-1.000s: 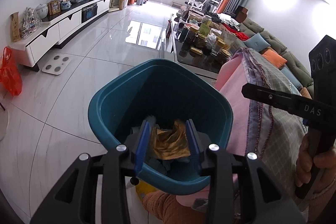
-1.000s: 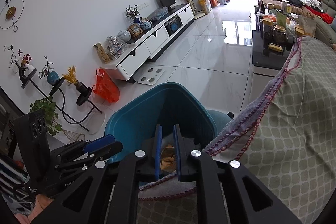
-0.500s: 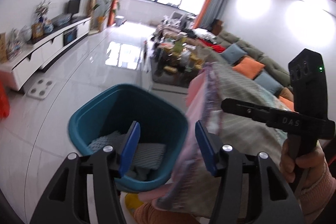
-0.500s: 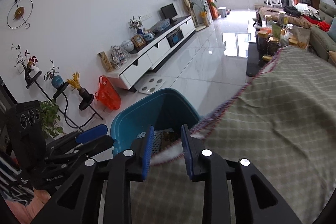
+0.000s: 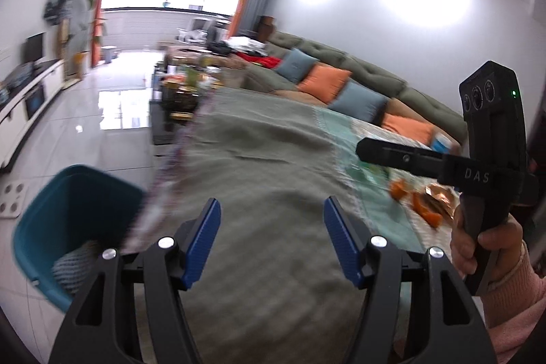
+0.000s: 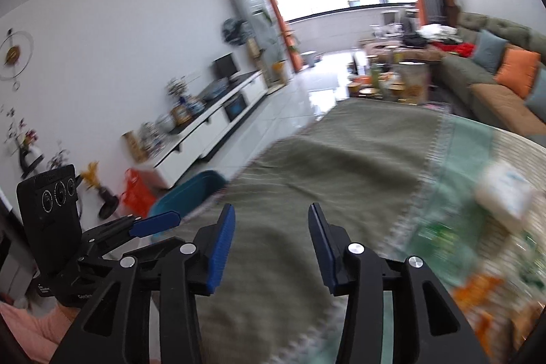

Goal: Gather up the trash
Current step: 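Move both tools back over the bed toward the remaining trash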

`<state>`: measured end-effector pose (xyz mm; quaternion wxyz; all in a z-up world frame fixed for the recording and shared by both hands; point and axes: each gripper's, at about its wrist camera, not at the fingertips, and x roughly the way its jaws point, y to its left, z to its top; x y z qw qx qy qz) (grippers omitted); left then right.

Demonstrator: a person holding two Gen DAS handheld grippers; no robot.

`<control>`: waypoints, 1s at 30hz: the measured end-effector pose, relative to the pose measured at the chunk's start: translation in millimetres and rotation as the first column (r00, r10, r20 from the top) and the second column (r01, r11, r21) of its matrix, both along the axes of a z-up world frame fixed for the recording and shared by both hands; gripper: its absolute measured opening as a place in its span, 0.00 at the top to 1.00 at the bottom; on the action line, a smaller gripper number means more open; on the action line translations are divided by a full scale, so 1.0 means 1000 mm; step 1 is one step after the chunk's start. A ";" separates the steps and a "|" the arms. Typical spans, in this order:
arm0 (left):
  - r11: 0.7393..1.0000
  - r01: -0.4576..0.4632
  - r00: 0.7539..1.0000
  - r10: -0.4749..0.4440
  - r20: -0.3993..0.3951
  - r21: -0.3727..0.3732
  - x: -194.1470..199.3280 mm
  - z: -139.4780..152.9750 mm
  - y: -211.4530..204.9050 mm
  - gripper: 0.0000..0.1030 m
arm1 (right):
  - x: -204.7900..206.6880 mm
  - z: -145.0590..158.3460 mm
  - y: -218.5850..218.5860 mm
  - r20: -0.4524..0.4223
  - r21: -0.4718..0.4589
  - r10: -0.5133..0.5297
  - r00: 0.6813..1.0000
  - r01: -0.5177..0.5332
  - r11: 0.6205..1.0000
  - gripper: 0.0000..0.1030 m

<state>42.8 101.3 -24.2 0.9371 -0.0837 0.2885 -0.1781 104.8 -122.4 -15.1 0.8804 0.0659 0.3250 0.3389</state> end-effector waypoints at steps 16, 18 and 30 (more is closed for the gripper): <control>0.966 0.254 0.964 -0.249 -0.089 0.049 0.045 -0.016 -0.134 0.38 | -0.042 -0.022 -0.197 -0.008 -0.029 -0.478 0.878 0.478 0.878 0.44; 0.964 0.260 0.963 -0.254 -0.096 0.056 0.052 -0.015 -0.140 0.38 | -0.047 -0.026 -0.214 -0.019 -0.033 -0.514 0.858 0.513 0.858 0.43; 0.960 0.261 0.960 -0.248 -0.131 0.097 0.091 -0.009 -0.169 0.38 | -0.056 -0.058 -0.244 -0.143 -0.025 -0.542 0.828 0.544 0.839 0.39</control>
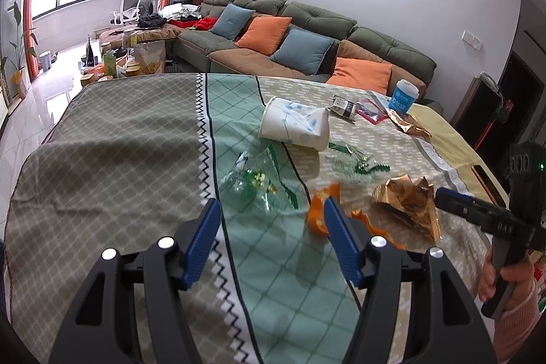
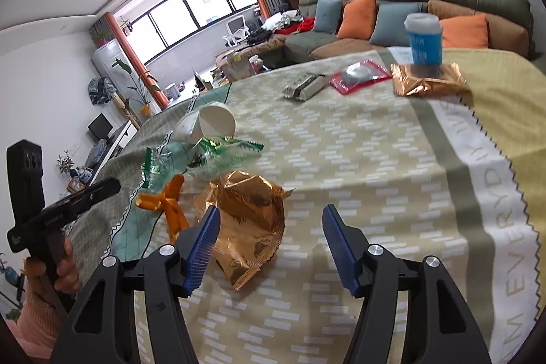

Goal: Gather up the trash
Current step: 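Move both tools back over the bed toward the remaining trash, then grasp a clear green-labeled plastic bag with the left gripper while the right gripper grasps a gold foil wrapper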

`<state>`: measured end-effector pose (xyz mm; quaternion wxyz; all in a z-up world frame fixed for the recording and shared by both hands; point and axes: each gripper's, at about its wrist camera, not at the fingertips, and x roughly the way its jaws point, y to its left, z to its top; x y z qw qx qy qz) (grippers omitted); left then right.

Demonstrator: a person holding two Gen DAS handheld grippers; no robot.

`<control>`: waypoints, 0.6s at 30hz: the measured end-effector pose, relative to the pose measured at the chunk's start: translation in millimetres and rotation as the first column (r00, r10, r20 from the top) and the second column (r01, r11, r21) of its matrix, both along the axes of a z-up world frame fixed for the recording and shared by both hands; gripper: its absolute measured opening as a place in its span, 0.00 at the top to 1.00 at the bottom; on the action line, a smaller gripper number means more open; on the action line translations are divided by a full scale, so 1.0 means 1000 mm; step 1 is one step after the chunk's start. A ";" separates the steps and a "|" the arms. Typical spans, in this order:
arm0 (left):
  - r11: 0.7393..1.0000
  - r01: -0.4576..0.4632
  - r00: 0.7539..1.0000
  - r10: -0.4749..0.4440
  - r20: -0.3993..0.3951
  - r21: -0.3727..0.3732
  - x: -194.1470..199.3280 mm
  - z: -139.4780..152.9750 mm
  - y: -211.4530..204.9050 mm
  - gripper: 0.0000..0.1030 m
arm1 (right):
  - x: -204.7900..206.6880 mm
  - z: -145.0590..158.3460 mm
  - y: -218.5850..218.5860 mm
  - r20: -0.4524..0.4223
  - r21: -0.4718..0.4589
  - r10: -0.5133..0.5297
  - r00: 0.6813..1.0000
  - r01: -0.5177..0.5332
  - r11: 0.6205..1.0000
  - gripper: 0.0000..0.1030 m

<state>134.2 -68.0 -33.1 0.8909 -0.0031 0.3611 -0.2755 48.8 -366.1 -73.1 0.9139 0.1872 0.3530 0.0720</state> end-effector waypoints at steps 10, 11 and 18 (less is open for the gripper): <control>1.000 0.004 0.995 -0.002 -0.095 0.022 0.035 -0.017 -0.022 0.40 | 0.006 -0.006 0.005 -0.027 0.017 0.026 0.999 -0.025 1.000 0.45; 1.000 0.001 0.994 0.001 -0.106 0.021 0.038 -0.019 -0.022 0.40 | 0.007 -0.007 0.005 -0.030 0.018 0.027 0.999 -0.026 0.999 0.47; 1.000 -0.002 0.988 0.006 -0.157 0.021 0.049 -0.031 -0.025 0.69 | 0.008 -0.011 0.003 -0.041 0.030 0.036 0.998 -0.035 0.999 0.64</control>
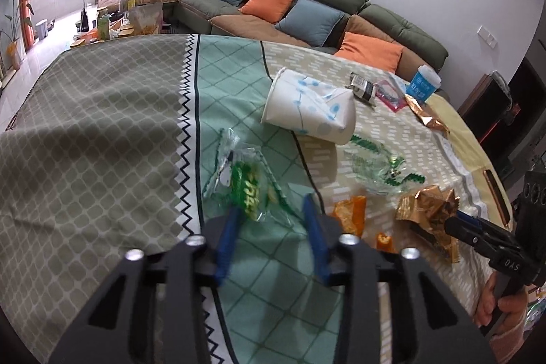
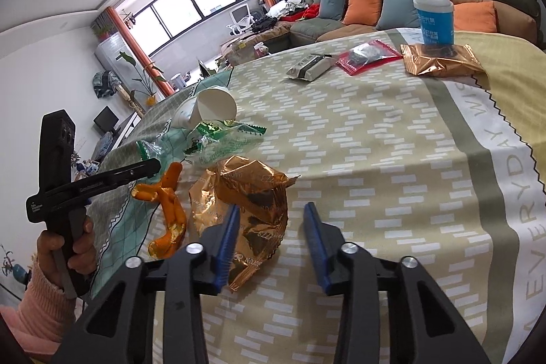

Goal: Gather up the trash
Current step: 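Grasp a clear green-labeled plastic bag with the left gripper while the right gripper grasps a gold foil wrapper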

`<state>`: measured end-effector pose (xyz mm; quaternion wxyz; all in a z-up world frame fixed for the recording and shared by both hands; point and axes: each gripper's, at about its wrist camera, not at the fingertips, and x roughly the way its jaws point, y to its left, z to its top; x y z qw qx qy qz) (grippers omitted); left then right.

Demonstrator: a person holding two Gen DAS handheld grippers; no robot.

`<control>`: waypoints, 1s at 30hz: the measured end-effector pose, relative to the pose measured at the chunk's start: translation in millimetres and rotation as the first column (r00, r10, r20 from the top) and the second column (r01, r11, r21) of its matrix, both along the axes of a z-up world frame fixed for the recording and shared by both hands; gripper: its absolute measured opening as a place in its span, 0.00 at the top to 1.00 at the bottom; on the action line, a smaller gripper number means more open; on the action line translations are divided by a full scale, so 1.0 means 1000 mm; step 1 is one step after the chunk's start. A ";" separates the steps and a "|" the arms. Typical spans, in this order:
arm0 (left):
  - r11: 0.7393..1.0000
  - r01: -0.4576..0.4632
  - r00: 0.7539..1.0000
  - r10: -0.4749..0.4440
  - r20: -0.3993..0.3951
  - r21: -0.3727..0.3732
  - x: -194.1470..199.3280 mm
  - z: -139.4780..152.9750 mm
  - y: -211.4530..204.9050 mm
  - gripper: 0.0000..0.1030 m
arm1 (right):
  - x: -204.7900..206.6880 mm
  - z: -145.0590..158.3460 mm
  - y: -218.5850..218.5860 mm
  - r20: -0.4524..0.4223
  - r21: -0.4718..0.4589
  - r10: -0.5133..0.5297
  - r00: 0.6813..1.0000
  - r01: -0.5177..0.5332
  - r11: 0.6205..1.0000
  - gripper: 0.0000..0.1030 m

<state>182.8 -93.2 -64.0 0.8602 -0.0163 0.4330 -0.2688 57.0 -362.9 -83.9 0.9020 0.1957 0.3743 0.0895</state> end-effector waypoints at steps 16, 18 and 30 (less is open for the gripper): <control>0.999 0.016 0.998 -0.014 0.068 -0.030 -0.024 0.014 0.017 0.90 | -0.008 0.014 0.000 0.044 0.010 0.032 0.999 -0.033 0.999 0.91; 0.999 0.015 0.997 -0.012 0.080 -0.034 -0.030 0.016 0.024 0.90 | -0.009 0.017 0.002 0.054 0.008 0.037 0.998 -0.038 0.999 0.91; 0.997 -0.044 0.991 0.052 0.124 -0.071 -0.060 0.028 0.071 0.90 | -0.009 0.037 0.024 0.116 0.023 0.102 0.988 -0.105 0.994 0.91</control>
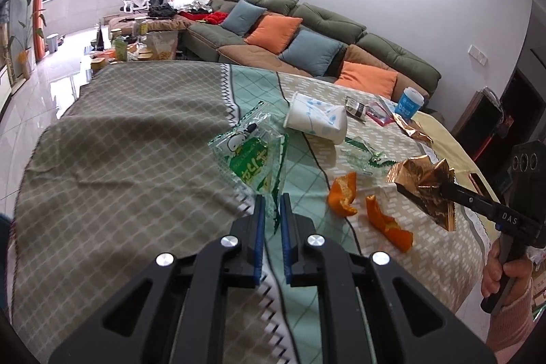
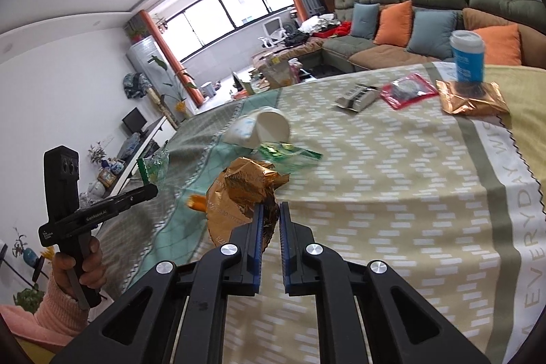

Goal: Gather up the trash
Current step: 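Grasp a clear green-labeled plastic bag with the left gripper while the right gripper grasps a gold foil wrapper, then carry the plastic bag and gold wrapper over the teal bin with both grippers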

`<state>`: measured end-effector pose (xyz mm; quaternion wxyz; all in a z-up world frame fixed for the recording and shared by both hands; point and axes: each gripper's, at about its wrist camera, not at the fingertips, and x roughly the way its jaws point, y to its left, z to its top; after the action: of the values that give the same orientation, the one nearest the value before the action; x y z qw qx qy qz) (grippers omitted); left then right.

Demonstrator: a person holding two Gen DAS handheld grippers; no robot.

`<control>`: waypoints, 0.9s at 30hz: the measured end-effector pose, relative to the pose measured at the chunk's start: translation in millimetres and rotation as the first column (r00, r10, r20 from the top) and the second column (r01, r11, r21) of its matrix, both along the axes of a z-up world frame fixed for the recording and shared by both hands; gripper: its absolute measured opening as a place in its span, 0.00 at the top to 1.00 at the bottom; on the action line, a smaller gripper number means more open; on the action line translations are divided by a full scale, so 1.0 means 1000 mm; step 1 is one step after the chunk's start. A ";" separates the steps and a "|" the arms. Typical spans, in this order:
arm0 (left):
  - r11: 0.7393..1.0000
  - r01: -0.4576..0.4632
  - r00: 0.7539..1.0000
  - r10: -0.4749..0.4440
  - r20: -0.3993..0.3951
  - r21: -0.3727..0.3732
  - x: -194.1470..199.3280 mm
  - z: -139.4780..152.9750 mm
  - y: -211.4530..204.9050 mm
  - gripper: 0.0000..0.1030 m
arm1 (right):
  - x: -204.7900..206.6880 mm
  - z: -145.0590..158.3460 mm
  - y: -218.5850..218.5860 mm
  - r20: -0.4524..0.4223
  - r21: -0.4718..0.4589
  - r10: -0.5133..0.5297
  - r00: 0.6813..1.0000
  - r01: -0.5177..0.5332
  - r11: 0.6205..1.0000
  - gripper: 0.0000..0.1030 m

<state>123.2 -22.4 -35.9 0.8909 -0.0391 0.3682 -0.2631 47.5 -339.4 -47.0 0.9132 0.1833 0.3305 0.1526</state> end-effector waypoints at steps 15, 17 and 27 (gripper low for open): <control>0.996 -0.092 0.994 0.092 0.053 0.004 -0.039 0.011 0.055 0.90 | 0.025 0.001 0.066 0.014 0.027 0.173 0.985 -0.173 0.985 0.91; 0.994 -0.105 0.993 0.105 0.059 0.005 -0.043 0.012 0.060 0.90 | 0.029 0.001 0.073 0.013 0.029 0.189 0.982 -0.190 0.981 0.91; 0.984 -0.178 0.982 0.177 0.068 0.002 -0.057 0.014 0.089 0.90 | 0.046 0.001 0.115 0.015 0.028 0.289 0.957 -0.289 0.957 0.91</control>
<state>65.9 66.1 -21.9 0.9228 -0.0591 0.3341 -0.1824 93.2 -224.0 -45.8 0.8799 0.1461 0.3467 0.2902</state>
